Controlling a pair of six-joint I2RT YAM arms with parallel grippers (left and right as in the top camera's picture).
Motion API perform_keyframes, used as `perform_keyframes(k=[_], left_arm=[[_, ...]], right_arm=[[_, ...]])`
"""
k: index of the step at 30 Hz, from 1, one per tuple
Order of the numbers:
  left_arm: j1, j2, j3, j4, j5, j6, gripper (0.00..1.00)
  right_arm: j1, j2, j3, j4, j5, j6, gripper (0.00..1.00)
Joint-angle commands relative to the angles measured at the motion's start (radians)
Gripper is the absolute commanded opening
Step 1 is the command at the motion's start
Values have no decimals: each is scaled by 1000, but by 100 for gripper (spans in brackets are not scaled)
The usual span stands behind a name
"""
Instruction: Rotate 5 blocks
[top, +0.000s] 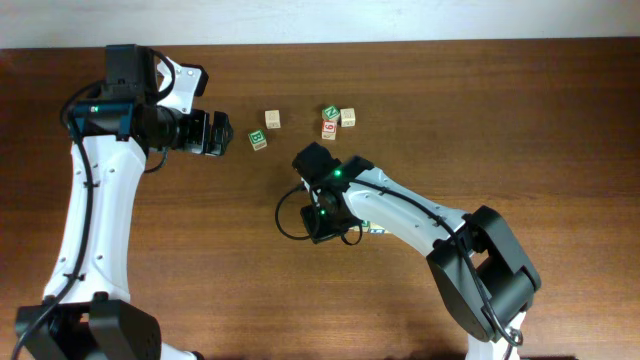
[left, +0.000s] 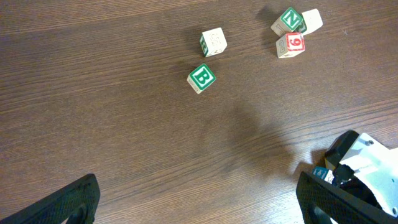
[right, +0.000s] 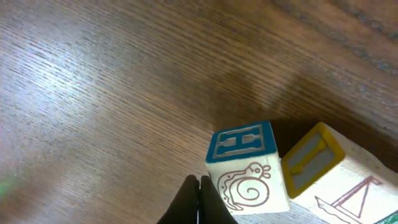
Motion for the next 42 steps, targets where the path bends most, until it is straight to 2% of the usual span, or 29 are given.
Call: perform_keyframes(k=[1,15,20,23,30,42], left_arm=[[0,5,18,2,-3,-1,99],[0,5,18,2,-3,-1,99],[0,5,18,2,-3,-1,99],[0,5,18,2,-3,-1,99],[0,5,18,2,-3,-1,99],[0,5,18,2,-3,-1,99]], right_arm=[[-1,8,23,10,48,35,4],[-1,8,23,83,95,60,4],[1,8,53,78,-50,-79,4],[2,8,76,54,-67,-79,4],[5,25,78,-34,10,-74,4],[6,64,78,-30,48,-38,4]])
